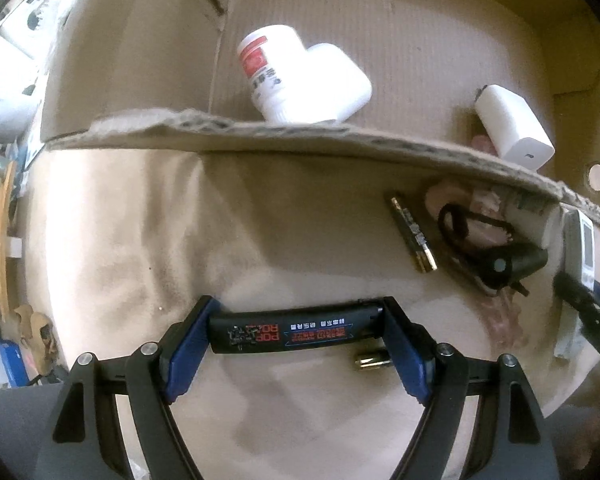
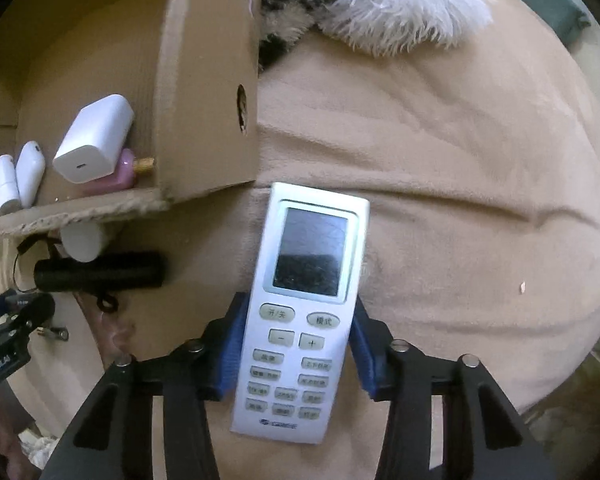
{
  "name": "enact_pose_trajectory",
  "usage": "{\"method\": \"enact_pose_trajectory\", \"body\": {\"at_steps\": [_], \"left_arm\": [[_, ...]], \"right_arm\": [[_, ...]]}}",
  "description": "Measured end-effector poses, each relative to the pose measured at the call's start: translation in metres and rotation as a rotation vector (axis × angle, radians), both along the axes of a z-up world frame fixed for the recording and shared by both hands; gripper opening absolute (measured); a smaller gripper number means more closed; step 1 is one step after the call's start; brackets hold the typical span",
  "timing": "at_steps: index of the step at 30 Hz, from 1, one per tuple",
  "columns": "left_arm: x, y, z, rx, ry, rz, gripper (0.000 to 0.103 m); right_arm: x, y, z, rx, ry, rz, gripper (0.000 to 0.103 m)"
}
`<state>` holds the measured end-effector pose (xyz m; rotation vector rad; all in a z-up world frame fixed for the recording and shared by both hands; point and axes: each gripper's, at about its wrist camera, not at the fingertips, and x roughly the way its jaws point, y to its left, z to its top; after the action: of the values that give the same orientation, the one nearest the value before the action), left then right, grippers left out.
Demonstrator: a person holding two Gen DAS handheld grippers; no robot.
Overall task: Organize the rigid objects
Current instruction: 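Grasp the white remote control with the right gripper while the left grasps the black flashlight, then lower the remote and flashlight into the box and open both grippers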
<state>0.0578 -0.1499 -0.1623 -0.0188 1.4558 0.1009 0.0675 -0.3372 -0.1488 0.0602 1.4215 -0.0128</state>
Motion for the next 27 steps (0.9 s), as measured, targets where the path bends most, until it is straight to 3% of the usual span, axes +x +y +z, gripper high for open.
{"method": "enact_pose_trajectory", "body": {"at_steps": [10, 13, 15, 19, 27], "left_arm": [[-0.023, 0.032, -0.002, 0.015, -0.004, 0.032, 0.079], [-0.033, 0.035, 0.005, 0.016, -0.018, 0.026, 0.079], [-0.039, 0.039, 0.014, 0.016, -0.038, 0.022, 0.079], [-0.053, 0.046, 0.036, 0.005, -0.078, 0.026, 0.079], [-0.063, 0.045, 0.107, 0.039, -0.263, -0.011, 0.079]], "right_arm": [[-0.053, -0.008, 0.043, 0.301, 0.008, -0.039, 0.046], [-0.067, 0.004, 0.062, 0.305, -0.037, -0.012, 0.046], [-0.078, 0.015, 0.074, 0.256, -0.085, 0.023, 0.046], [-0.086, 0.0, 0.077, 0.291, -0.148, 0.047, 0.046], [-0.093, -0.01, 0.121, 0.318, -0.347, 0.053, 0.046]]}}
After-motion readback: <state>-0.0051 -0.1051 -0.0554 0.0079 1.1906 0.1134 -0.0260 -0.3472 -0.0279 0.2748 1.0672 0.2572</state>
